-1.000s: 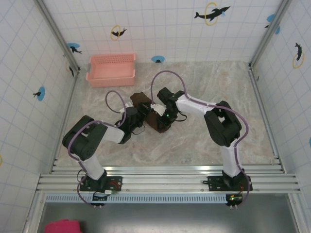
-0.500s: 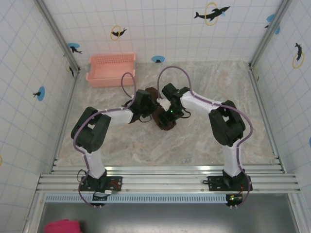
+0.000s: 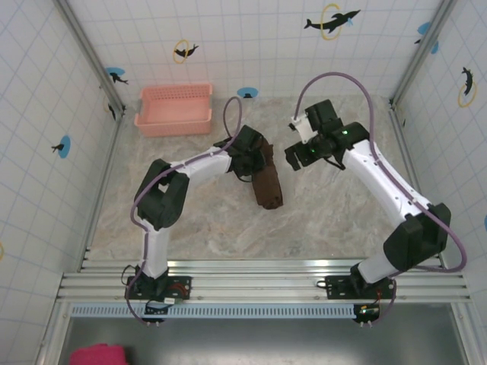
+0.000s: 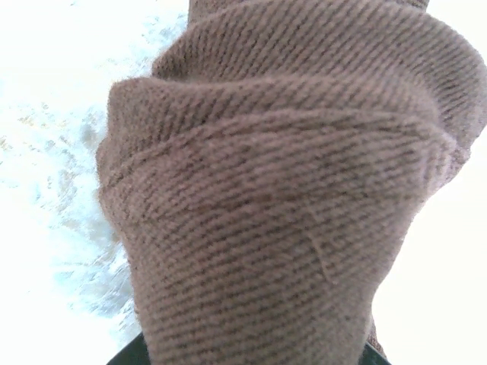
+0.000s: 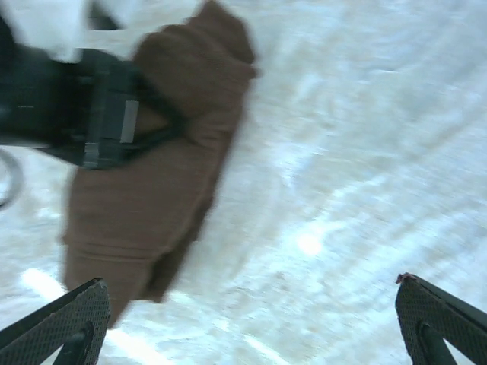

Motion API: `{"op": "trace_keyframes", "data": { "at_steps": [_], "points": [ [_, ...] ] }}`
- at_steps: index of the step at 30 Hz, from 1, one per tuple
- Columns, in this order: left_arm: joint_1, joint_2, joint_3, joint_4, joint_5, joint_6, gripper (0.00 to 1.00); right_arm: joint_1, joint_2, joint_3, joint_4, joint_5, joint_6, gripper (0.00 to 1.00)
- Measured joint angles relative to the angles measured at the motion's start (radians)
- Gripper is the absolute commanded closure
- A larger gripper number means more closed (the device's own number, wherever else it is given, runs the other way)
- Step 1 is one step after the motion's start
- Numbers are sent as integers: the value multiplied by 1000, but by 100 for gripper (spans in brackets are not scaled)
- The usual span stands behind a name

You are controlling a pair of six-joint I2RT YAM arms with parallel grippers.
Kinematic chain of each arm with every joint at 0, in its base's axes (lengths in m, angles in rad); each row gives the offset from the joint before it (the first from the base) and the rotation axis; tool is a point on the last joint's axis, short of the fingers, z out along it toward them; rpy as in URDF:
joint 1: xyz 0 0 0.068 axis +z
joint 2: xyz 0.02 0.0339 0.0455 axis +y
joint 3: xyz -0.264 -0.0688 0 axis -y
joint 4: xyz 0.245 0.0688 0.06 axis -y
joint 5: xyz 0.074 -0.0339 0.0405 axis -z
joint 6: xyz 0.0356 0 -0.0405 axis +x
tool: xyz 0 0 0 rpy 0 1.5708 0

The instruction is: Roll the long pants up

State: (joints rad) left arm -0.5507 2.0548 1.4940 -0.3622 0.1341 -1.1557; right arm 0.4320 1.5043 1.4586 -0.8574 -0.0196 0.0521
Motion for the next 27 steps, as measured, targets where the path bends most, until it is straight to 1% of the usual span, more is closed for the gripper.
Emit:
{"op": "trace_keyframes", "data": {
  "at_steps": [4, 6, 9, 11, 16, 19, 22, 25, 27],
  "points": [
    [11, -31, 0, -66, 4, 37, 100, -34, -46, -79, -18, 93, 4, 1],
    [30, -66, -21, -69, 24, 62, 100, -42, -49, -108, -21, 122, 7, 1],
    [79, -142, -51, -45, 42, 89, 100, -47, -51, -154, -23, 160, 10, 1],
    [130, -212, -53, 5, 42, 97, 100, -46, -57, -183, -23, 180, 11, 1],
    [286, -384, -52, 245, 36, 73, 100, -46, -68, -237, -22, 236, 16, 1],
    [381, -413, -38, 417, 33, 21, 100, -46, -71, -265, -16, 260, 24, 1],
    [459, -362, -33, 642, 9, -60, 100, -46, -68, -282, -10, 279, 34, 1],
    [503, -240, -31, 890, -63, -159, 100, -45, -50, -283, -2, 301, 44, 1],
    [520, -131, -11, 1013, -109, -222, 100, -44, -34, -291, 5, 320, 52, 1]
  ]
}}
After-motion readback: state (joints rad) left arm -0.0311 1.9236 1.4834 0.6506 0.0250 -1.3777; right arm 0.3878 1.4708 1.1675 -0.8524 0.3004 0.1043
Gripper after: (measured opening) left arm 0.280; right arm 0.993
